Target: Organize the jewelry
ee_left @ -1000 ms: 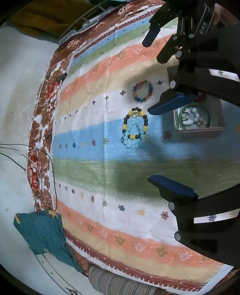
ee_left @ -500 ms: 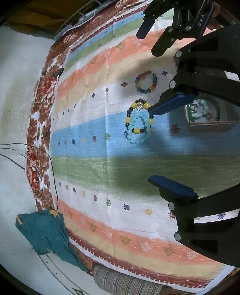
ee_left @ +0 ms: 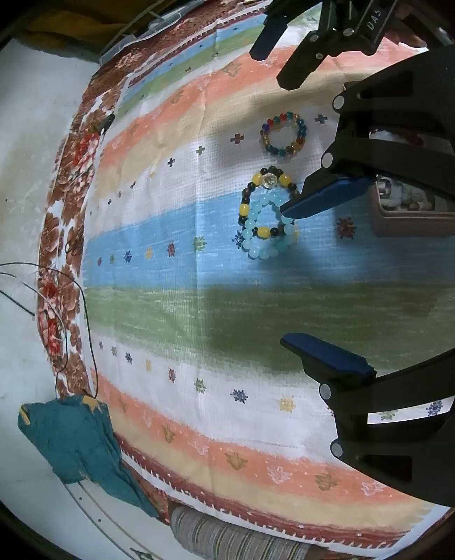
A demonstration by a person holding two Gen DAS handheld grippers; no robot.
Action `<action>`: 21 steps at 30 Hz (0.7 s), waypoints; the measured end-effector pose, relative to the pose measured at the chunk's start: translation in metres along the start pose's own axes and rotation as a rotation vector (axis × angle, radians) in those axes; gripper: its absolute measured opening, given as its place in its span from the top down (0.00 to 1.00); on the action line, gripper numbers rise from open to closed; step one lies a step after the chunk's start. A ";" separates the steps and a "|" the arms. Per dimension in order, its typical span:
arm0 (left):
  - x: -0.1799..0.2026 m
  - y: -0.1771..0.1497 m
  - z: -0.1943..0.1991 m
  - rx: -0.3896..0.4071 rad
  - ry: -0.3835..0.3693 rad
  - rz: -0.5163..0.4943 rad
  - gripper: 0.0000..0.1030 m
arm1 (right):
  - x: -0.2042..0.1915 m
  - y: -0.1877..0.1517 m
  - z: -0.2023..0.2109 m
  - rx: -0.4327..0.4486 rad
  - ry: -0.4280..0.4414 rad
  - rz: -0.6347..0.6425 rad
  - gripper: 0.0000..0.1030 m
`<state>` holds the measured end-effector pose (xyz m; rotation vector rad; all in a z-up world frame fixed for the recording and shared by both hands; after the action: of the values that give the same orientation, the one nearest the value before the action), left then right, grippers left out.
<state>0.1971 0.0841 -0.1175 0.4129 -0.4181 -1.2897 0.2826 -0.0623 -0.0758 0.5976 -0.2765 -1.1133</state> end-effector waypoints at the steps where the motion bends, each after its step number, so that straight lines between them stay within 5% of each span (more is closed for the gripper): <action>1: 0.000 0.000 -0.001 -0.001 0.001 -0.003 0.34 | 0.001 0.001 -0.001 -0.001 0.001 0.000 0.24; 21: 0.005 0.008 -0.031 -0.063 -0.046 0.030 0.34 | -0.007 0.017 -0.035 -0.056 0.017 0.049 0.24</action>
<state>0.2212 0.0828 -0.1396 0.3236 -0.4196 -1.2822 0.3096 -0.0396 -0.0943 0.5479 -0.2430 -1.0647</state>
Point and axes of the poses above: each gripper's, at about its wrist camera, not at the fingertips, and z roughly against the way its jaws point, x to its right, y to its top, the point moved 7 cm from there along -z, roughly the way its jaws point, and after that the axes turned 2 degrees about -y, right-handed, at the moved point
